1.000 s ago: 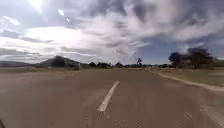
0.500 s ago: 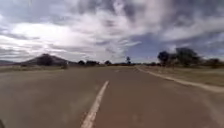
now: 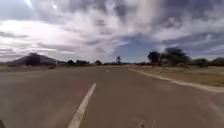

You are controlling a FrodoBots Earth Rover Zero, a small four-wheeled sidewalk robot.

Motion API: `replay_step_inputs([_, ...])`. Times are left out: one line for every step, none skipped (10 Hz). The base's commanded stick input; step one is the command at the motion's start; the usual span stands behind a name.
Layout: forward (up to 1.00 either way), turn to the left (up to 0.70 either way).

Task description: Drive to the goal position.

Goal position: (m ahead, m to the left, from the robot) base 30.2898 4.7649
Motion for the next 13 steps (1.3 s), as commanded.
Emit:
replay_step_inputs([1.0, -0.24])
replay_step_inputs([1.0, -0.16])
replay_step_inputs([1.0, 0.0])
replay_step_inputs([1.0, 0.0])
replay_step_inputs([1.0, 0.0])
replay_step_inputs([1.0, 0.0])
replay_step_inputs([1.0, 0.0])
replay_step_inputs([1.0, 0.0])
replay_step_inputs([1.0, 0.0])
replay_step_inputs([1.0, 0.0])
replay_step_inputs([1.0, 0.0])
replay_step_inputs([1.0, 0.0])
replay_step_inputs([1.0, 0.0])
